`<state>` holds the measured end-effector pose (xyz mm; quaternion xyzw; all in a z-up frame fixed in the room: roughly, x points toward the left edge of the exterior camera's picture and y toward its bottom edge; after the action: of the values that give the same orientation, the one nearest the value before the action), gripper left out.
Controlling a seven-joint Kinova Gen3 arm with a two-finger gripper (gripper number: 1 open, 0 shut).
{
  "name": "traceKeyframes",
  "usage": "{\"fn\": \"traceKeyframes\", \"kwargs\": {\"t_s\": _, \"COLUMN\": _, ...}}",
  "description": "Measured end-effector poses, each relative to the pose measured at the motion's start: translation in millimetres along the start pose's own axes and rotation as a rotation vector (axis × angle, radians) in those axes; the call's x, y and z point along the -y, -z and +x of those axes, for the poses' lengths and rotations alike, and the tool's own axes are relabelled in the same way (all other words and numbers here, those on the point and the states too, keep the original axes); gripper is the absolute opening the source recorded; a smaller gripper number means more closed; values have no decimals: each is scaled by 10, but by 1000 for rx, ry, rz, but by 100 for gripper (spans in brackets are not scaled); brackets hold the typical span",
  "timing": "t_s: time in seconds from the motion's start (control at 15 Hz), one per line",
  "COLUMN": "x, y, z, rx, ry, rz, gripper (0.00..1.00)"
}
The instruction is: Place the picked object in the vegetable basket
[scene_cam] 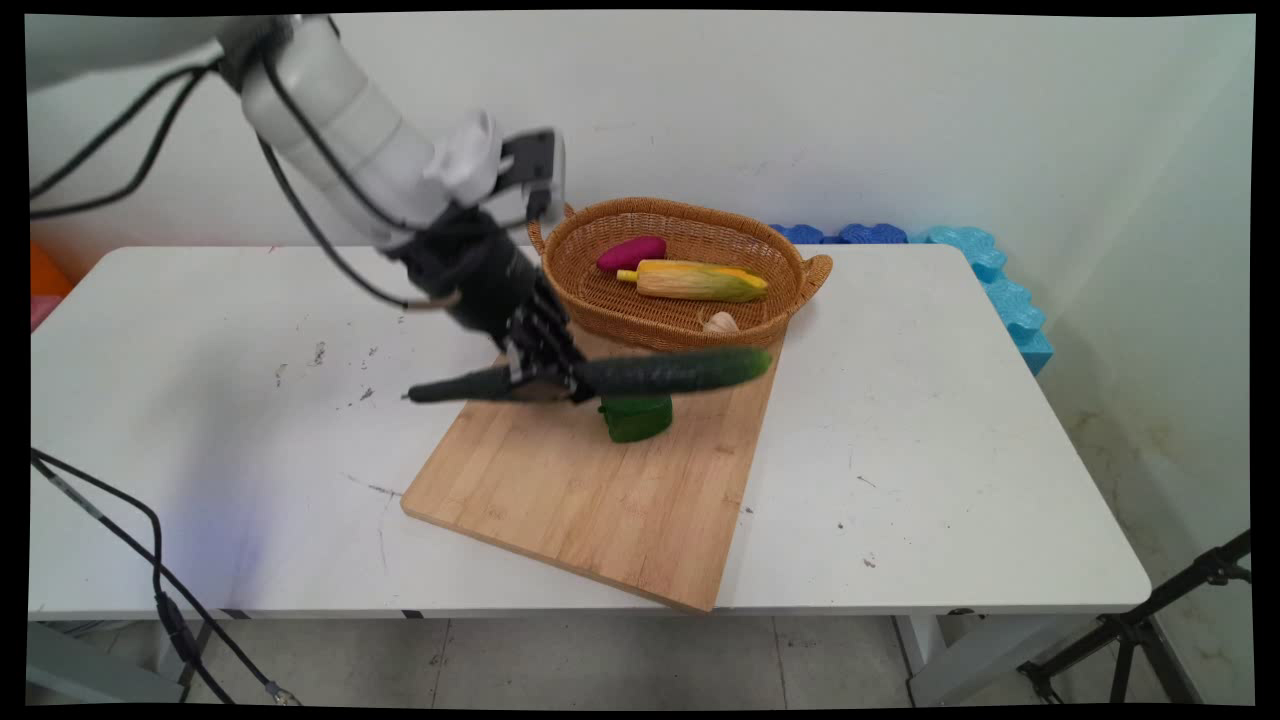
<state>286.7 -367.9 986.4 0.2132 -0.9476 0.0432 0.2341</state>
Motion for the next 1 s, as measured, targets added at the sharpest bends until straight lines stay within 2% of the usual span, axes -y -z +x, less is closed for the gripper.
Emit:
{"fn": "traceKeyframes", "kwargs": {"t_s": 0.13, "x": 85, "y": 114, "z": 93, "rx": -14, "ry": 14, "rz": 19, "gripper": 0}}
{"fn": "traceKeyframes", "kwargs": {"t_s": 0.47, "x": 498, "y": 311, "z": 369, "rx": -41, "ry": 69, "rz": 112, "gripper": 0}}
{"fn": "traceKeyframes", "kwargs": {"t_s": 0.73, "x": 849, "y": 259, "z": 509, "rx": -39, "ry": 120, "rz": 181, "gripper": 0}}
{"fn": "traceKeyframes", "kwargs": {"t_s": 1.0, "x": 1204, "y": 108, "z": 593, "rx": -16, "ry": 158, "rz": 246, "gripper": 0}}
